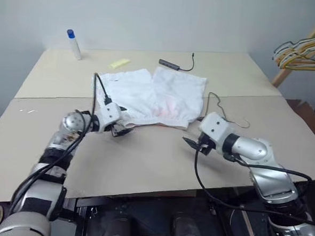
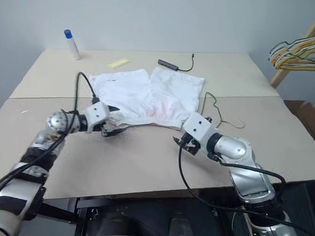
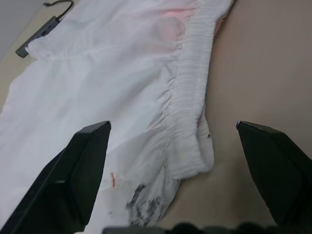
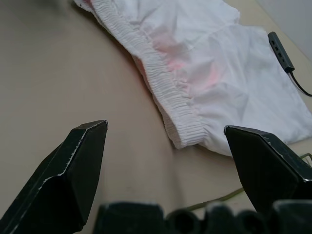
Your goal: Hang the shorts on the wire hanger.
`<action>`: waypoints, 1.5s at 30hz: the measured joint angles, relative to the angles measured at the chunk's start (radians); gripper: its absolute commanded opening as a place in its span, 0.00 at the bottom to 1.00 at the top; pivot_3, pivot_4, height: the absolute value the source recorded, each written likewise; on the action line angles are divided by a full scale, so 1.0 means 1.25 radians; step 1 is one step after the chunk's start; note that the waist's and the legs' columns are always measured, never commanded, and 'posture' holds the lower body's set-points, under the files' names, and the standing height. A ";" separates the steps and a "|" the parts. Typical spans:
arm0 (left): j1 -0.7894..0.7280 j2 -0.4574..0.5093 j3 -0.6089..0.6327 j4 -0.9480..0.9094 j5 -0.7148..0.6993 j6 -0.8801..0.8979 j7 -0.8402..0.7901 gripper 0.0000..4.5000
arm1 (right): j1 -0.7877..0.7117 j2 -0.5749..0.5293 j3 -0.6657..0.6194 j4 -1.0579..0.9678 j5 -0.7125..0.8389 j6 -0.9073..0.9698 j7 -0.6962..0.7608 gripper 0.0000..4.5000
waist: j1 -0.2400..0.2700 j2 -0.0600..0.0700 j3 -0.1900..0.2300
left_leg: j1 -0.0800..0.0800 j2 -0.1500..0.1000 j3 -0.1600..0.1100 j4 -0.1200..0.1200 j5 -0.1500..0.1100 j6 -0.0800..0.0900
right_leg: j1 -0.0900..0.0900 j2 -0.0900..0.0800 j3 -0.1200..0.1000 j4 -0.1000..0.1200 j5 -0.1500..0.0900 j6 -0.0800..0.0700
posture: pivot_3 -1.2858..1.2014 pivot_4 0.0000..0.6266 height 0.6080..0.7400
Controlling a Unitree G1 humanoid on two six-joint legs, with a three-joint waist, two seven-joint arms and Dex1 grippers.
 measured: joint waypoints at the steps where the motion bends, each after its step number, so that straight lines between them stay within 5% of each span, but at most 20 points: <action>1: 0.004 0.011 0.004 -0.002 -0.003 0.000 -0.008 1.00 | -0.015 0.018 0.015 0.012 -0.006 0.000 -0.003 0.99 | 0.000 0.000 0.000 | 0.000 0.000 0.000 0.000 0.000 0.000 | 0.000 0.000 0.000 0.000 0.000 0.000 | 0.51 0.00 1.00; 9: -0.095 -0.114 -0.052 0.232 0.097 -0.068 0.114 1.00 | -0.090 0.060 0.042 0.046 -0.017 -0.002 -0.015 0.99 | 0.040 -0.001 -0.001 | -0.007 -0.001 0.000 0.003 0.003 -0.005 | 0.000 -0.001 -0.007 0.000 0.001 0.000 | 0.50 0.00 1.00; 23: -0.186 -0.128 -0.096 0.398 0.202 -0.151 0.188 0.01 | -0.055 0.074 0.039 0.018 -0.021 0.026 -0.055 1.00 | 0.009 -0.001 -0.001 | -0.008 -0.001 -0.002 0.004 0.002 -0.004 | 0.000 0.000 -0.009 0.001 0.001 0.000 | 0.49 0.00 1.00; 28: -0.182 -0.106 -0.117 0.320 0.218 -0.141 0.133 0.01 | -0.048 0.073 0.038 0.014 -0.021 0.032 -0.063 1.00 | 0.008 -0.001 -0.001 | -0.010 -0.001 -0.003 0.004 0.003 -0.005 | 0.000 -0.001 -0.009 0.001 0.001 0.000 | 0.49 0.00 1.00; 36: -0.047 -0.113 -0.142 -0.181 0.185 0.162 -0.020 0.01 | -0.025 0.060 0.028 0.003 -0.033 0.037 -0.079 1.00 | 0.004 -0.001 -0.001 | -0.011 -0.001 -0.006 0.006 0.003 -0.004 | -0.001 -0.001 -0.009 0.001 0.001 0.000 | 0.49 0.00 1.00; 40: -0.037 -0.155 -0.177 -0.295 0.186 0.265 -0.032 0.01 | -0.018 0.055 0.028 -0.001 -0.038 0.037 -0.081 1.00 | 0.003 -0.001 -0.001 | -0.010 -0.001 -0.008 0.006 0.002 -0.003 | -0.001 0.000 -0.008 0.001 0.001 0.000 | 0.49 0.00 1.00; 45: -0.023 -0.166 -0.193 -0.296 0.179 0.315 -0.030 0.32 | -0.002 0.030 0.028 -0.001 -0.054 0.037 -0.082 1.00 | -0.004 -0.001 -0.001 | -0.009 -0.001 -0.008 0.006 0.001 -0.001 | -0.001 0.000 -0.007 0.000 0.001 0.000 | 0.49 0.00 1.00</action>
